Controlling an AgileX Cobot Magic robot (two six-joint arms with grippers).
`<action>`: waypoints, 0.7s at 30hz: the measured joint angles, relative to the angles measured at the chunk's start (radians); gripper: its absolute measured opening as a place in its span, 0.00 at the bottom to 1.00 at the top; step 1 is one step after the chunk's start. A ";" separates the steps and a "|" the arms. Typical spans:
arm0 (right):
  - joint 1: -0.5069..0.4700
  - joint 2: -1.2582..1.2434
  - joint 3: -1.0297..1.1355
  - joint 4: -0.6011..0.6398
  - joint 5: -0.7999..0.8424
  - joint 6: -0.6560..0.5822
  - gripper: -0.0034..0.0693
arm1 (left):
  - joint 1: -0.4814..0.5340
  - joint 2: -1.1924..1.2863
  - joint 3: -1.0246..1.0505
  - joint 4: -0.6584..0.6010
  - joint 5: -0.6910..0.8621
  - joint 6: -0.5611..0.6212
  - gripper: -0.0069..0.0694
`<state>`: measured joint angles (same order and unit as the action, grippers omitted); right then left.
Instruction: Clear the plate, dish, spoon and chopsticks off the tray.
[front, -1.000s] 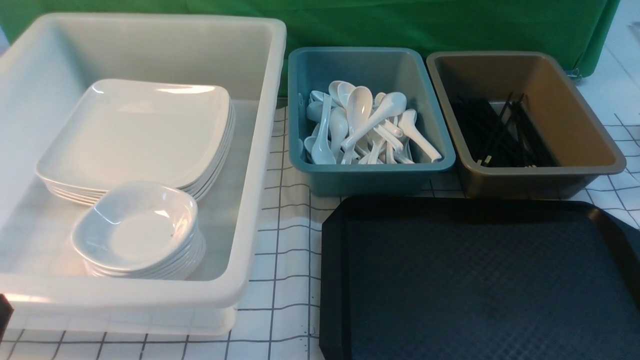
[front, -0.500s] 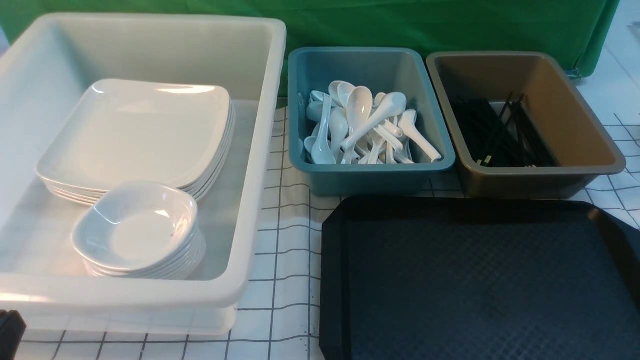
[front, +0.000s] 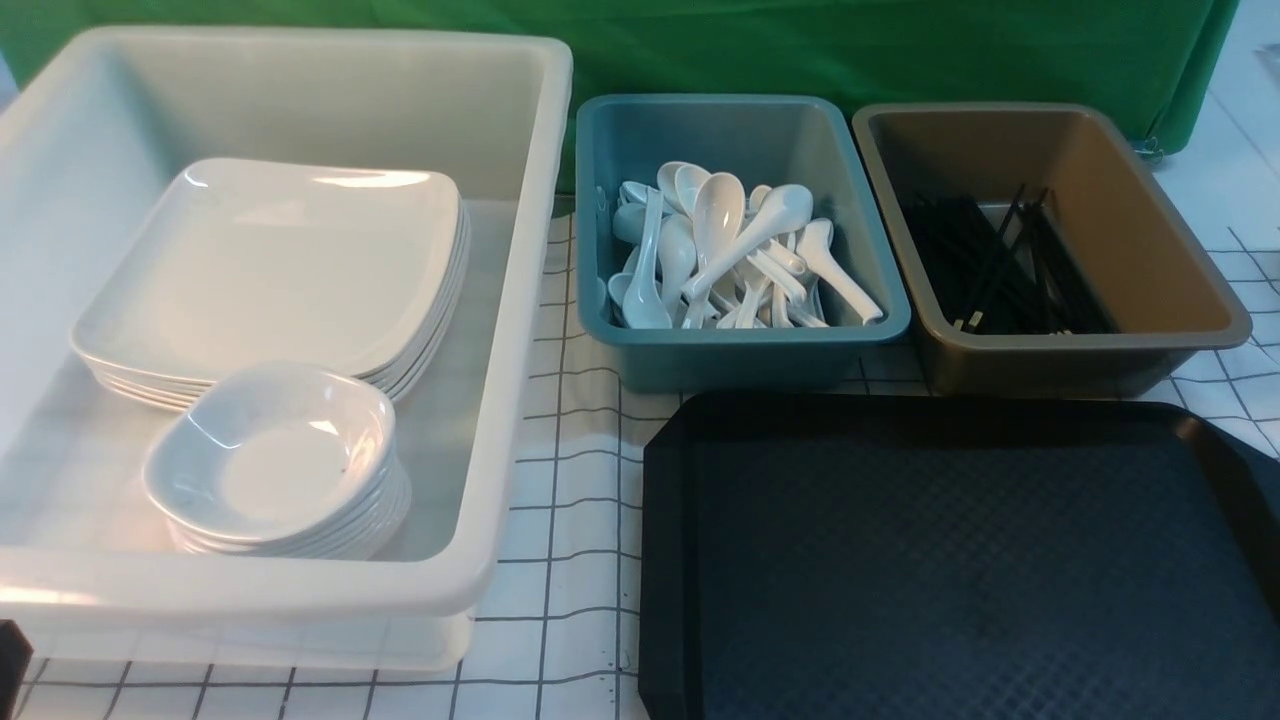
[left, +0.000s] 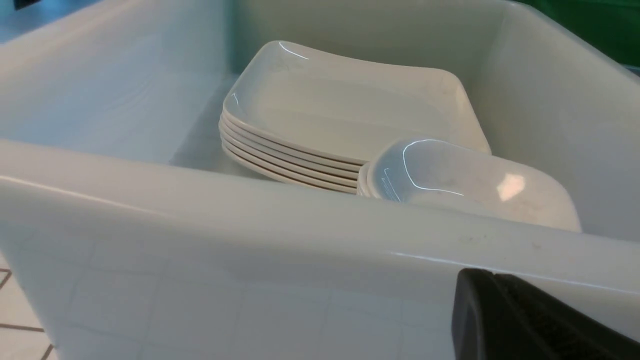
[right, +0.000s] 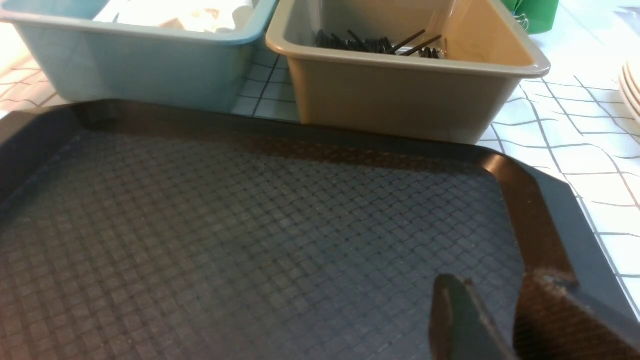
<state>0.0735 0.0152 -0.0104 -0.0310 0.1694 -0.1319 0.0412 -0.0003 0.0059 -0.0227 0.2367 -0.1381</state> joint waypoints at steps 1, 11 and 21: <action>0.000 0.000 0.000 0.000 0.000 0.000 0.38 | 0.000 0.000 0.000 -0.001 0.000 0.004 0.10; 0.000 0.000 0.000 0.000 0.000 0.000 0.38 | 0.000 0.000 0.000 -0.002 0.000 0.022 0.10; 0.000 0.000 0.000 0.000 0.000 0.000 0.38 | 0.000 0.000 0.000 -0.002 0.000 0.025 0.11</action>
<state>0.0735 0.0152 -0.0104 -0.0310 0.1694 -0.1319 0.0412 -0.0003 0.0059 -0.0245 0.2367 -0.1128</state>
